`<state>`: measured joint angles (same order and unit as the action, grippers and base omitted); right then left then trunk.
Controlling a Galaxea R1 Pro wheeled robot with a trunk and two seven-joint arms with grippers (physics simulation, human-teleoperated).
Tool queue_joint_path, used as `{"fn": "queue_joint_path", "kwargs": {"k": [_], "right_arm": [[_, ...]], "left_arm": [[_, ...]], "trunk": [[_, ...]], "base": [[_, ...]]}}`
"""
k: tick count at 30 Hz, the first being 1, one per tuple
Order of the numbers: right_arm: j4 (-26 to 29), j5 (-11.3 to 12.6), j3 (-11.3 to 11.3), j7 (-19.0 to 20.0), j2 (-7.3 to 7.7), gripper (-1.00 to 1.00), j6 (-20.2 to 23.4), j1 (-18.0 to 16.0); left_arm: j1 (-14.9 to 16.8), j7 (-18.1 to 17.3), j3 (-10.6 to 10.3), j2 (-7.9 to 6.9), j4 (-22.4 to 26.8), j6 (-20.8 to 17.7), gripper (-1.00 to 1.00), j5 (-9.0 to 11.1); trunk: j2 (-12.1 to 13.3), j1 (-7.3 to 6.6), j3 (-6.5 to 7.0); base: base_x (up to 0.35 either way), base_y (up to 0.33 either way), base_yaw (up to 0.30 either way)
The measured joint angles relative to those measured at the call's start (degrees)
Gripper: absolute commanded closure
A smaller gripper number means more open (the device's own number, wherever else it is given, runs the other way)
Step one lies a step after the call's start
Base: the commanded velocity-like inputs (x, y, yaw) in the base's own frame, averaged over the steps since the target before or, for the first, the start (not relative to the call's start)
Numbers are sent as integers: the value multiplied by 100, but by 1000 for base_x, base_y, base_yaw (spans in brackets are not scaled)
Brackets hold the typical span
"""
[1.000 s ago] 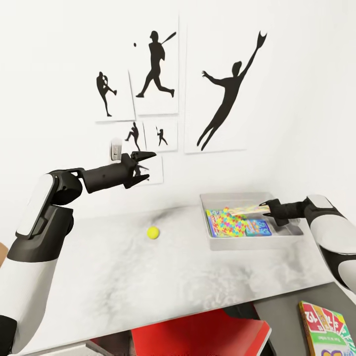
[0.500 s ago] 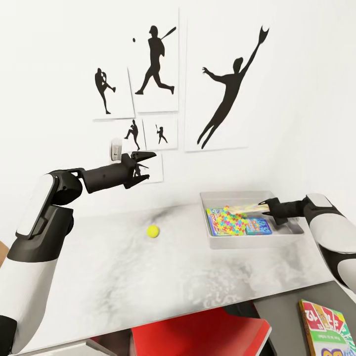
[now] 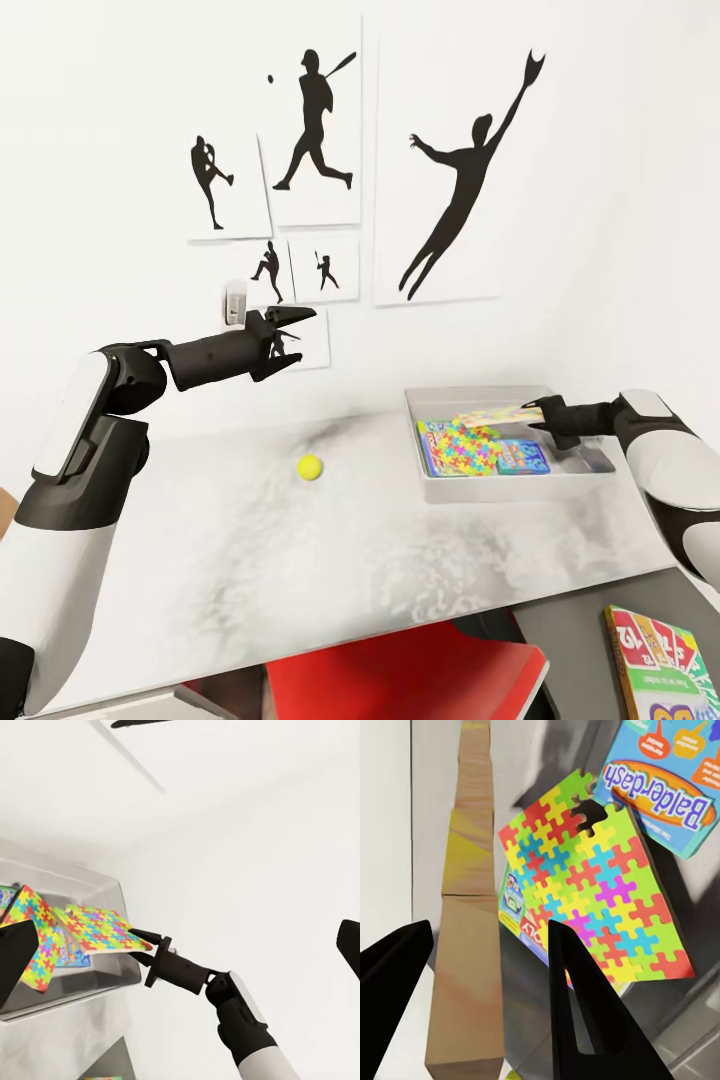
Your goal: Put all the toys in the child's room - the three board games (two on the bed and one on the table), the two jigsaw puzzles on the table, and the tennis ball on the table - inside the toy box on the table in the child's room.
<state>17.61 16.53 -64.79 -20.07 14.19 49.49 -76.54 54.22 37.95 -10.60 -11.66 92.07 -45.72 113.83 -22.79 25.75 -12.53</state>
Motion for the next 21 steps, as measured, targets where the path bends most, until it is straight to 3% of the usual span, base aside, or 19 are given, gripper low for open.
{"fn": "queue_joint_path", "kwargs": {"k": [21], "right_arm": [[0,-3,2,32,5,100,0,-3]], "left_arm": [[2,10,0,0,0,0,-100,-1]], "trunk": [[0,0,-163]], "base": [[0,0,0]]}}
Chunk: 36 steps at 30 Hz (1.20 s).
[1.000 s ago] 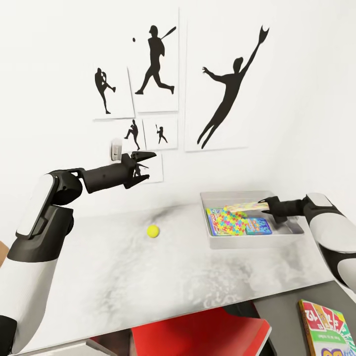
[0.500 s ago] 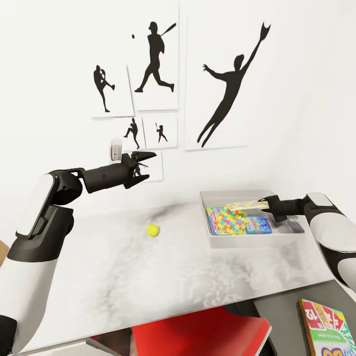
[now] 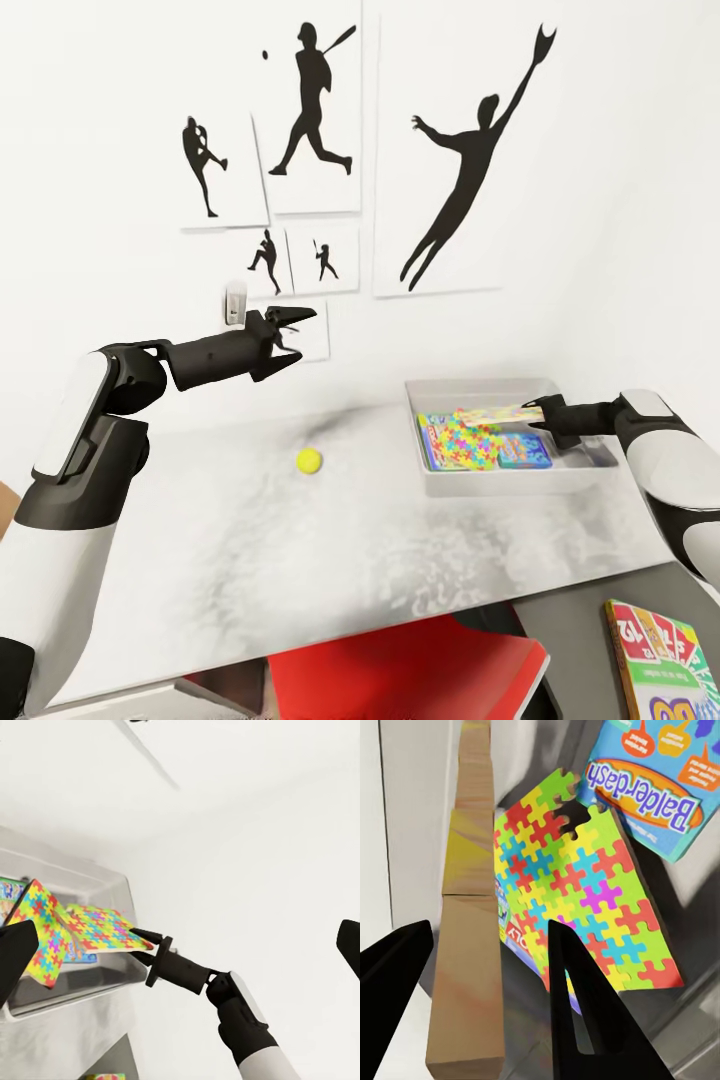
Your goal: Put all the toys in the child's room - the three board games (two on the bed and one on the table), the two jigsaw puzzles on the table, and the tennis ball on the table - inside the toy box on the table in the child's room.
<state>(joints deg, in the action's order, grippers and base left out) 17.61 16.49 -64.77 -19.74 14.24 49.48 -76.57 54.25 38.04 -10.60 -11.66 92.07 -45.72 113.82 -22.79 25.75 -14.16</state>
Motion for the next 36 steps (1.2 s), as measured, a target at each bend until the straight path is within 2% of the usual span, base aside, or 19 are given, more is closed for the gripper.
{"fn": "queue_joint_path", "kwargs": {"k": [20,36], "right_arm": [[3,0,0,1,0,100,-5,0],[8,2,-1,2,0,100,-9,0]], "left_arm": [[-8,-8,0,0,-7,0,-100,0],[-8,6,-2,0,-9,0,-100,1]], "trunk": [[0,0,-183],[-1,0,-221]], "base": [[0,0,0],[0,0,0]]}}
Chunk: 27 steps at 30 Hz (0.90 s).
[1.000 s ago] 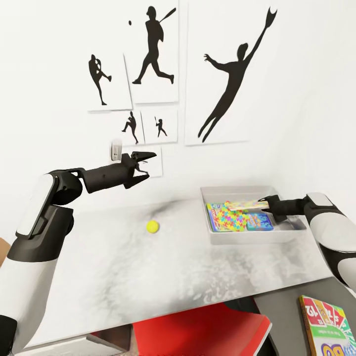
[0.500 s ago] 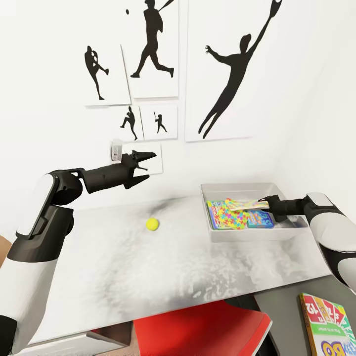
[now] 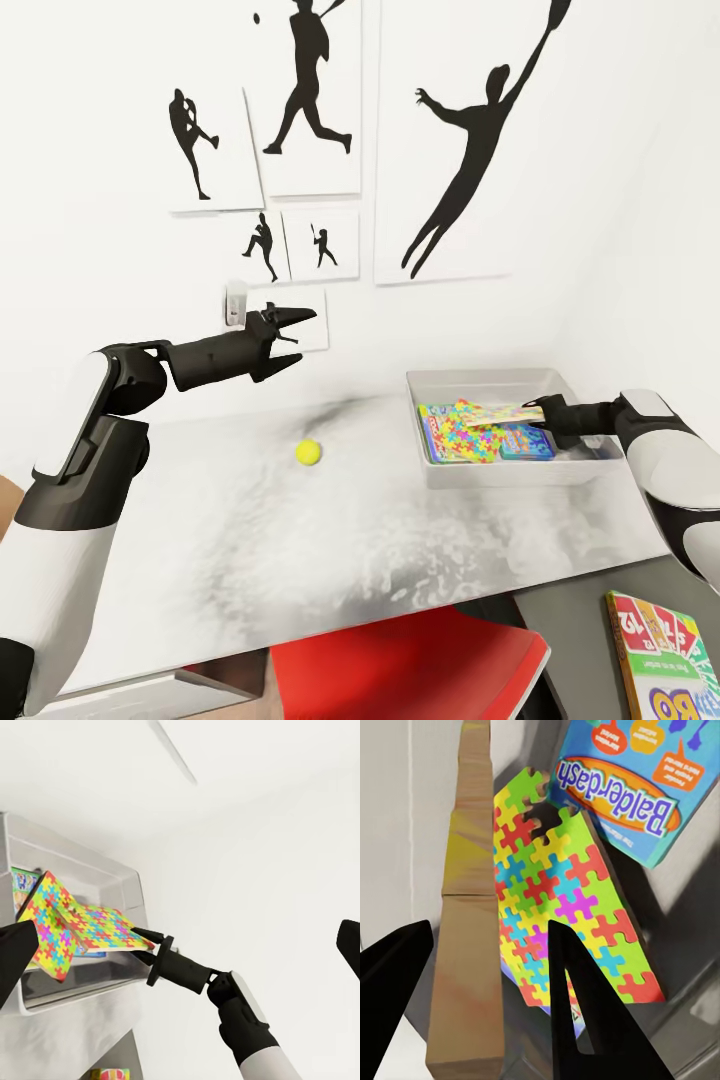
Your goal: Put all the toys in the child's room - the three board games (two on the bed and one on the table), the two jigsaw puzzles on the table, and the tennis ball on the table - inside the toy box on the table in the child's room.
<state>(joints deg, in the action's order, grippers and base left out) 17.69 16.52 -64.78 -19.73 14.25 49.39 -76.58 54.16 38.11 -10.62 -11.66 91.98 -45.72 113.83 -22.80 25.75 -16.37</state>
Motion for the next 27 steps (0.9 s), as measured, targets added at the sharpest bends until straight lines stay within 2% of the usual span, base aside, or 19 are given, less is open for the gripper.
{"fn": "queue_joint_path", "kwargs": {"k": [14,20,27], "right_arm": [[0,6,-6,38,-4,100,-1,0],[-7,8,-2,417,-12,100,-24,21],[-14,-5,3,653,-16,100,-50,44]], "left_arm": [[0,13,-6,0,0,0,-100,0],[0,17,-6,0,-5,0,-100,0],[0,22,-7,0,-9,0,-100,-1]], "trunk": [[0,0,-2],[0,0,-3],[0,0,-3]], "base": [[0,0,0],[0,0,0],[0,0,0]]}}
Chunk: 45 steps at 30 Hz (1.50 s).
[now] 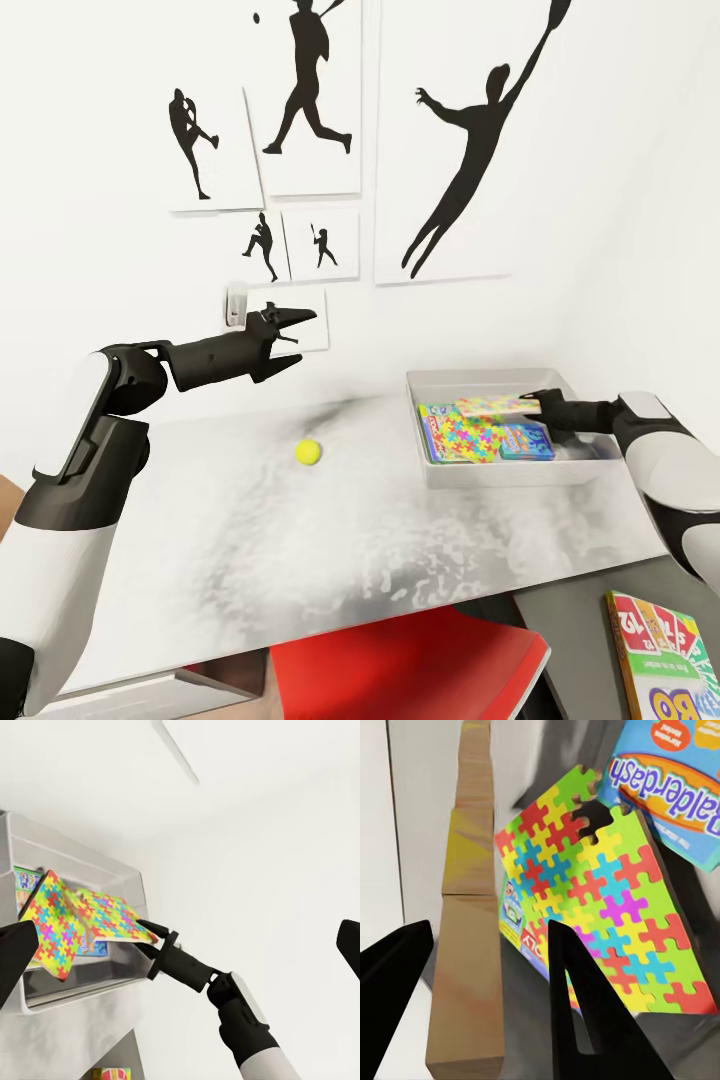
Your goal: Put all the toys in the child's room - the three board games (two on the bed and one on the table), the two jigsaw puzzles on the table, and the tennis ball on the table - inside the toy box on the table in the child's room.
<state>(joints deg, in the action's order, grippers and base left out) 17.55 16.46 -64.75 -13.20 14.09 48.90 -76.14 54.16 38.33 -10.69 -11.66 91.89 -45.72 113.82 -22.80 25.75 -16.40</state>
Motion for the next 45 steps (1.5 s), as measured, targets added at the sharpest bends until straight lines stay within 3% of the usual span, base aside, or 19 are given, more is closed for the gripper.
{"fn": "queue_joint_path", "kwargs": {"k": [10,21,45], "right_arm": [[2,-10,82,100,-1,100,-16,20],[5,-14,443,130,6,100,-24,52],[6,-7,528,137,39,100,-21,55]], "left_arm": [[0,2,0,0,-7,0,-100,-6],[0,3,-5,0,-15,0,-100,-7],[6,7,-1,6,-17,0,-100,-9]], "trunk": [[0,0,0],[0,0,0],[0,0,-109]], "base": [[0,0,0],[0,0,0],[0,0,0]]}}
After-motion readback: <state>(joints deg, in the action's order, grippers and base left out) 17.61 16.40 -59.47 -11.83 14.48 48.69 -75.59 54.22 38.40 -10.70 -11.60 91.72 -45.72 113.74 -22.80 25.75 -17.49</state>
